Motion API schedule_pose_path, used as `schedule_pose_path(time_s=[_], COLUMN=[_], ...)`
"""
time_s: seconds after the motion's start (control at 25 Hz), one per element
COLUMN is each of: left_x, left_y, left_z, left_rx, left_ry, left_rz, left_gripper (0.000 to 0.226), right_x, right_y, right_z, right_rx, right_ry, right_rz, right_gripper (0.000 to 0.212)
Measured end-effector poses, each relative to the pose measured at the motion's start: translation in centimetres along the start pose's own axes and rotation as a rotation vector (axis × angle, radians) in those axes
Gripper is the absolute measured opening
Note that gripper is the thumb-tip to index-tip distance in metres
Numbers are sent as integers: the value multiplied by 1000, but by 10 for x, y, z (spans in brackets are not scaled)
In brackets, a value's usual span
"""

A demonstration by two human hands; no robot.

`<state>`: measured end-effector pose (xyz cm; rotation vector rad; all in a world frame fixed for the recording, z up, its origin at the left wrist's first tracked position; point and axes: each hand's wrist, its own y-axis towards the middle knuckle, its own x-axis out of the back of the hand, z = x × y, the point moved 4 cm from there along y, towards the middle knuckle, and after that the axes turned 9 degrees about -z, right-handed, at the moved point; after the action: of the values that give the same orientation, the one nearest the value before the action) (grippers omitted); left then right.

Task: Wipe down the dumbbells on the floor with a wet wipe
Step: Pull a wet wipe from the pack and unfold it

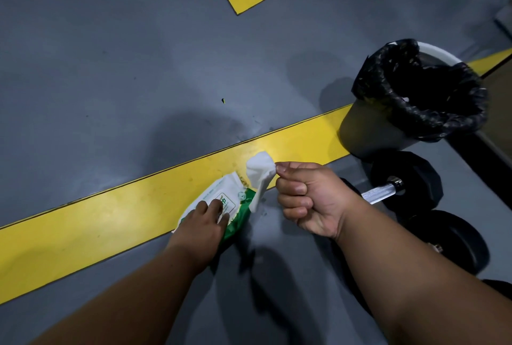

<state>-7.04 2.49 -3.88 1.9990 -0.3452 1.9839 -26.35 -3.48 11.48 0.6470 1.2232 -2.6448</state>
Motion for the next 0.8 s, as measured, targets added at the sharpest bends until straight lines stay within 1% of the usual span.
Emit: schedule_pose_path(time_s=[0.12, 0.2, 0.24, 0.36, 0.44, 0.52, 0.6, 0.68, 0.72, 0.8], left_x=[0, 10, 19, 57, 93, 124, 160, 195, 212, 242], left_y=[-1, 4, 9, 34, 54, 69, 77, 81, 83, 87], left_z=[-1, -2, -4, -8, -5, -1, -5, -14, -18, -25], left_rx=[-19, 1, 8, 19, 86, 192, 219, 170, 160, 199], left_ry=[22, -2, -43, -247, -365, -526, -708, -844, -867, -865], left_rz=[11, -26, -61, -172, -220, -199, -185, -170, -167, -195], left_gripper=[52, 42, 42, 55, 57, 55, 59, 51, 41, 20], right_x=[3, 5, 6, 6, 3, 0, -5, -9, -11, -12], right_y=[1, 0, -2, -9, -18, -27, -44, -67, -79, -103], right_z=[0, 0, 1, 6, 13, 22, 35, 49, 56, 69], right_rx=[-2, -9, -12, -10, 5, 21, 49, 82, 98, 128], right_ry=[1, -4, -7, -19, -42, -74, -116, -155, -163, -159], right_rz=[7, 8, 6, -5, 4, 14, 18, 13, 7, -11], right_gripper=[22, 21, 22, 22, 21, 19, 18, 22, 24, 27])
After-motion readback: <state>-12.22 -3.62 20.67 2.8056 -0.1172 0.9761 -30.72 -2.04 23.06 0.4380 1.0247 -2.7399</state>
